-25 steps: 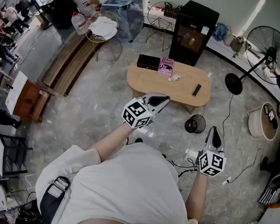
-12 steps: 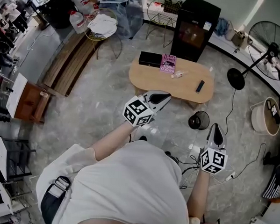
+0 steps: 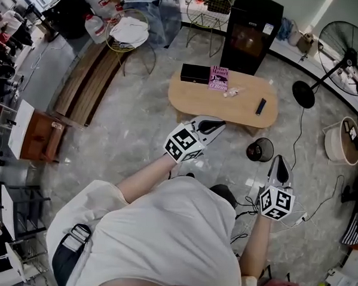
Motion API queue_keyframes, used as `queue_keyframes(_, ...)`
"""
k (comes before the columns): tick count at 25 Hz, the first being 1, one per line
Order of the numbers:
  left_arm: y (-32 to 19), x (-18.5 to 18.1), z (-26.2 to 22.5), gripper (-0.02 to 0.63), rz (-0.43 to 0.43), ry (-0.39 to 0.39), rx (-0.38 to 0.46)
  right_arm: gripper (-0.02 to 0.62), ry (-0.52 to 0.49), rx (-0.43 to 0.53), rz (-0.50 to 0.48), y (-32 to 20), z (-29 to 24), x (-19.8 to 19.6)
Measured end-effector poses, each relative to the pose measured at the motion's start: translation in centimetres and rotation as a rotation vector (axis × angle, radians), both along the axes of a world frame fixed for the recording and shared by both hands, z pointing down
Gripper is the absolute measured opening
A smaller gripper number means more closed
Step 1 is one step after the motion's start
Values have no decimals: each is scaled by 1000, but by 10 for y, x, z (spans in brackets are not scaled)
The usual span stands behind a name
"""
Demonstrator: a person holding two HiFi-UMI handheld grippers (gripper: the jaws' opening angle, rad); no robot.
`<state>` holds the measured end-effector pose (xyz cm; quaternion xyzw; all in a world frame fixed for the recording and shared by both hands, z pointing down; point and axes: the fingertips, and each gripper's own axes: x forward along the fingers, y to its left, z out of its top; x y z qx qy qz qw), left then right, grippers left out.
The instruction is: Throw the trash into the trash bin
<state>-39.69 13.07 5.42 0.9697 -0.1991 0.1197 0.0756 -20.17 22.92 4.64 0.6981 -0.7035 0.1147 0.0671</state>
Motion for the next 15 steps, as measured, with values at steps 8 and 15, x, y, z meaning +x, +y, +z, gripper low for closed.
queue_keyframes(8,-11,-12,8,6,-7,19,-39,11,-7,-8,1,-3,5,-9)
queue_keyframes(15,-33,-2,17,6,-25,16,-60,11,-11,-14,-29,-31,12,-1)
